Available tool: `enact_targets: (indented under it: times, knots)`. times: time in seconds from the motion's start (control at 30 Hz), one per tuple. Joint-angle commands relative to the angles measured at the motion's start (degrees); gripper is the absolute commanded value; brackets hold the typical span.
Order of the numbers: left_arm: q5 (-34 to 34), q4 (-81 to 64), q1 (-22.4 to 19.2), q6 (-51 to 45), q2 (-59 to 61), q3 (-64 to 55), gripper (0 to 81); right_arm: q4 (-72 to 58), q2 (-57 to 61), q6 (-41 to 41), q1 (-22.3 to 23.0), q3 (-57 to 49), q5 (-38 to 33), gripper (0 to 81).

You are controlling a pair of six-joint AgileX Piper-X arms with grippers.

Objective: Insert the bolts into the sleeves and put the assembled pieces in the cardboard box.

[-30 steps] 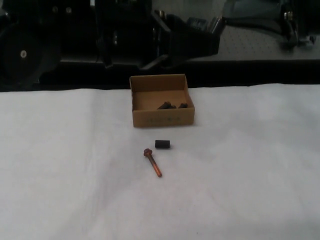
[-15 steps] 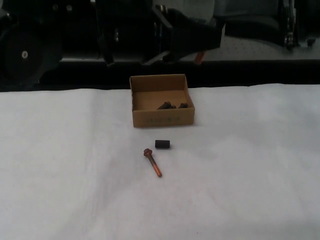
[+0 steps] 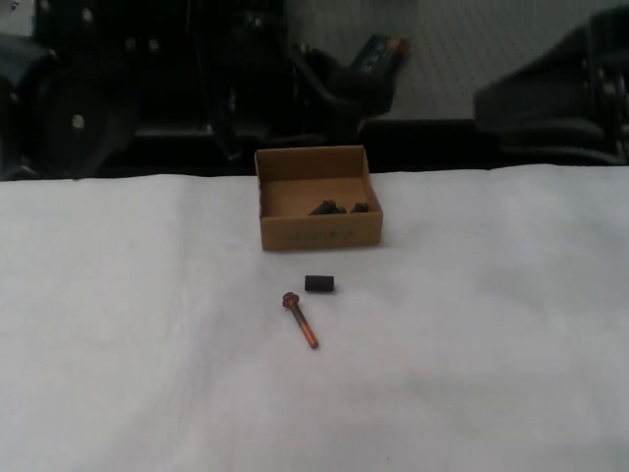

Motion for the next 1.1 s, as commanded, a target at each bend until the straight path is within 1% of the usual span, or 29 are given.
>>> enact_targets:
  times: [0.0, 0.1, 0.13, 0.27, 0.33, 0.37, 0.5, 0.63, 0.77, 0.83, 1.0, 1.03, 1.07]
  knots:
    - [-0.41, -1.27, 0.76, 0.82, 1.07, -0.89, 0.7, 8.17, -0.7, -8.2, -2.28, -0.16, 4.85, 38.9]
    - [-0.41, -1.27, 2.94, 0.82, 7.69, -4.74, 0.7, 10.55, -0.7, -12.07, -3.57, -0.16, 7.79, 32.7]
    - [-0.41, -1.27, 3.63, 0.82, 9.75, -6.07, 0.7, 10.82, -0.7, -13.08, -3.9, -0.16, 8.31, 29.3]
    - [-0.41, -1.16, 5.25, 0.62, 20.03, -14.01, 0.7, 10.73, -0.7, -13.61, -4.38, -0.16, 8.7, 11.4]
    - [-0.41, -1.02, 5.71, 0.38, 24.31, -18.0, 0.7, 10.71, -0.7, -15.51, -4.38, -0.16, 8.7, 1.8]
    - [-0.41, -0.71, 5.94, 0.39, 26.56, -20.27, 0.7, 10.71, -0.7, -16.25, -4.38, -0.16, 8.7, 3.0]
    - [-0.99, 2.91, 6.53, 0.15, 33.81, -28.77, 0.7, 10.71, -0.7, -16.89, -4.38, -0.16, 8.7, 2.8]
    - [-5.21, 6.94, 6.94, 0.39, 39.16, -35.63, 0.7, 10.71, -0.7, -16.89, -4.38, -0.16, 8.7, 2.8]
    - [-9.77, 10.04, 7.33, 0.79, 42.2, -39.28, 0.1, 10.71, -0.7, -16.89, -4.38, -0.16, 8.7, 2.8]
    - [-11.19, 11.28, 7.53, 2.92, 42.87, -40.1, 4.6, 10.71, -0.7, -16.89, -4.38, -0.16, 8.7, 2.8]
    - [-13.31, 13.58, 8.1, 4.47, 43.21, -40.15, 28.8, 10.71, -0.7, -16.89, -4.38, -0.16, 8.7, 2.8]
    - [-13.7, 13.83, 8.2, 4.47, 43.19, -40.15, 32.8, 10.71, -0.7, -16.89, -4.38, -0.16, 8.7, 2.8]
    - [-13.76, 14.01, 8.23, 4.47, 43.19, -40.15, 35.0, 10.71, -0.7, -16.89, -4.38, -0.16, 8.7, 2.8]
